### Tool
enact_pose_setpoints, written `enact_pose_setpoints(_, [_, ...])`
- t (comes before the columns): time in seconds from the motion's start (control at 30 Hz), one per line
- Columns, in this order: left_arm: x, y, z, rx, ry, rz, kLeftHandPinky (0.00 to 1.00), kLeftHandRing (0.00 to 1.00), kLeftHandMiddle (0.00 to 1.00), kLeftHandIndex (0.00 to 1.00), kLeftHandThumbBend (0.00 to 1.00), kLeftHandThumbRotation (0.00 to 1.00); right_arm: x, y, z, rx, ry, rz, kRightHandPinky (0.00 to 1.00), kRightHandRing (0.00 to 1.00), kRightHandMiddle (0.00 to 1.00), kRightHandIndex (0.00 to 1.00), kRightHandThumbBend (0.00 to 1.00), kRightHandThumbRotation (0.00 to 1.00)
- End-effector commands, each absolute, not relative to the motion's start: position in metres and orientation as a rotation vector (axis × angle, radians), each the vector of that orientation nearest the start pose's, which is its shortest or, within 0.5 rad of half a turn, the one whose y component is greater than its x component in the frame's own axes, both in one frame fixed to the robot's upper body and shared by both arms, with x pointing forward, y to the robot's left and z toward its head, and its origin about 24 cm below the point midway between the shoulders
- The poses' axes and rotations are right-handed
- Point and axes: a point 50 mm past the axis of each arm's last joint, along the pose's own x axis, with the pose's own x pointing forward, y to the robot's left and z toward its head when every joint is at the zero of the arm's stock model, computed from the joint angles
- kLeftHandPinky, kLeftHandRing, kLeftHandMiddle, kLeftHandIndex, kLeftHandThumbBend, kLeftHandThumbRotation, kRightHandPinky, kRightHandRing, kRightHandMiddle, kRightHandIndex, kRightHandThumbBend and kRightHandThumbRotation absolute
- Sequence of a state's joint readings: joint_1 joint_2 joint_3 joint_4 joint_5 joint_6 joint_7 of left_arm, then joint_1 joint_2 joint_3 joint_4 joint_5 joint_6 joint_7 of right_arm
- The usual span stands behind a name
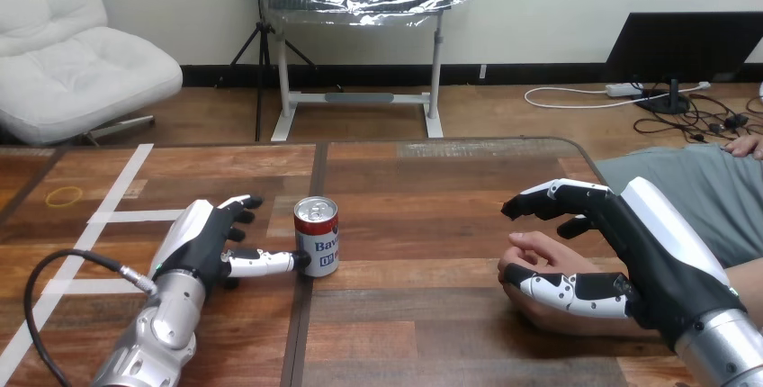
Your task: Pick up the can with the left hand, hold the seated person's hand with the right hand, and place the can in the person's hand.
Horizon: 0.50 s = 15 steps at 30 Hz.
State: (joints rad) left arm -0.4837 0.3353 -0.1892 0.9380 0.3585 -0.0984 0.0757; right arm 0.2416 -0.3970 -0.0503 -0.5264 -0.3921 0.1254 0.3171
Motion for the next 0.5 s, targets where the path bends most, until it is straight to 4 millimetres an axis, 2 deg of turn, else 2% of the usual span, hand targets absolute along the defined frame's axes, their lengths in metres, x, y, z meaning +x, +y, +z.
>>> enact_pose_setpoints(0.0, [0.3321,0.2068,0.0029,0.822,0.303,-0.094,0.77,0.89,0.93,0.94,0.97,0.41,0.2089,-0.1940,0.1277,-0.835,-0.160,0.221,0.70,0.78,0.76,0.68,0.61,0.00])
enact_pose_setpoints(0.2, [0.3335,0.2059,0.0034,0.819,0.302,-0.090,0.81,0.92,0.96,0.97,0.99,0.45,0.2093,-0.1941,0.1273,-0.839,-0.157,0.223,0.70,0.78,0.76,0.68,0.61,0.00])
enact_pose_setpoints(0.47, [0.3341,0.2033,0.0031,0.796,0.300,-0.089,0.81,0.92,0.96,0.98,1.00,0.49,0.2092,-0.1940,0.1268,-0.838,-0.157,0.226,0.70,0.78,0.76,0.68,0.61,0.00])
